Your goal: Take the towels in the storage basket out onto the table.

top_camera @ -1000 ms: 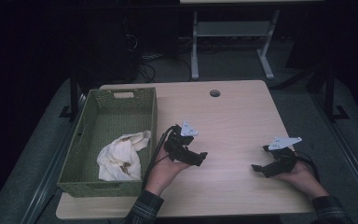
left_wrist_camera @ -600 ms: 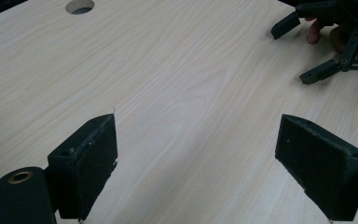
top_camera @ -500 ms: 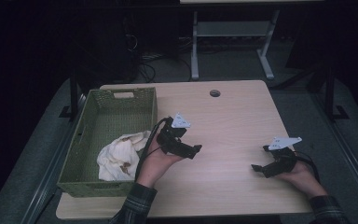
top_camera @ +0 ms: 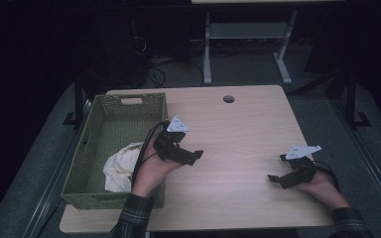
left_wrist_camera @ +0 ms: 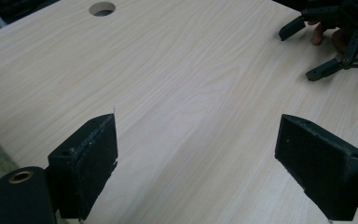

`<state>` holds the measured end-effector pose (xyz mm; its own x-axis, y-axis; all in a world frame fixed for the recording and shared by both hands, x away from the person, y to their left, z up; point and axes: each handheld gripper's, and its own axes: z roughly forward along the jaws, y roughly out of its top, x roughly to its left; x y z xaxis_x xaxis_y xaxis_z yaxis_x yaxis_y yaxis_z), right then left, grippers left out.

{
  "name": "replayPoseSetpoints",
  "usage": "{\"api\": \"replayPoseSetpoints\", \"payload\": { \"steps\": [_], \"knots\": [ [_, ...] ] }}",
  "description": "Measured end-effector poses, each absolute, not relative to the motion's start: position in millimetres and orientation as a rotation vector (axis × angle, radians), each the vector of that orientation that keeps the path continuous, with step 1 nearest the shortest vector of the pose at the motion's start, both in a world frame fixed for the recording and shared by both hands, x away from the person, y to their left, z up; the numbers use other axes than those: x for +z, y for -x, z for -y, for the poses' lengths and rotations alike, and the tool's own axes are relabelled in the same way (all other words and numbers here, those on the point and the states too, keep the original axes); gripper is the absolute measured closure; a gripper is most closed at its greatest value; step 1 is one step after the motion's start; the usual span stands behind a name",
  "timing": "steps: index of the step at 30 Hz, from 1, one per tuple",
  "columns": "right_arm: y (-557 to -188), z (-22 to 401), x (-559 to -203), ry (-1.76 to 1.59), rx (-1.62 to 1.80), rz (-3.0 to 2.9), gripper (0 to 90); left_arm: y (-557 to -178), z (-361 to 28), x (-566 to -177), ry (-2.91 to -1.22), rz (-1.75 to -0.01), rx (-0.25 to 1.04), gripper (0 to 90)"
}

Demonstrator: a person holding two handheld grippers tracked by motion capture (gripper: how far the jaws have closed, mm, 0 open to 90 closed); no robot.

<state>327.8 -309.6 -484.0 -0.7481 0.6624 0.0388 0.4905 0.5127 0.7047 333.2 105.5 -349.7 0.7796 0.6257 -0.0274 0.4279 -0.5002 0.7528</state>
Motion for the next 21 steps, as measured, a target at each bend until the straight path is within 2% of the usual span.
{"api": "replayPoseSetpoints", "payload": {
  "steps": [21],
  "knots": [
    [-328, 310, -484, -0.974, 1.062, -2.521, 2.2, -332, -159, -343, -2.138, -0.885, 0.372, 12.5]
  ]
}}
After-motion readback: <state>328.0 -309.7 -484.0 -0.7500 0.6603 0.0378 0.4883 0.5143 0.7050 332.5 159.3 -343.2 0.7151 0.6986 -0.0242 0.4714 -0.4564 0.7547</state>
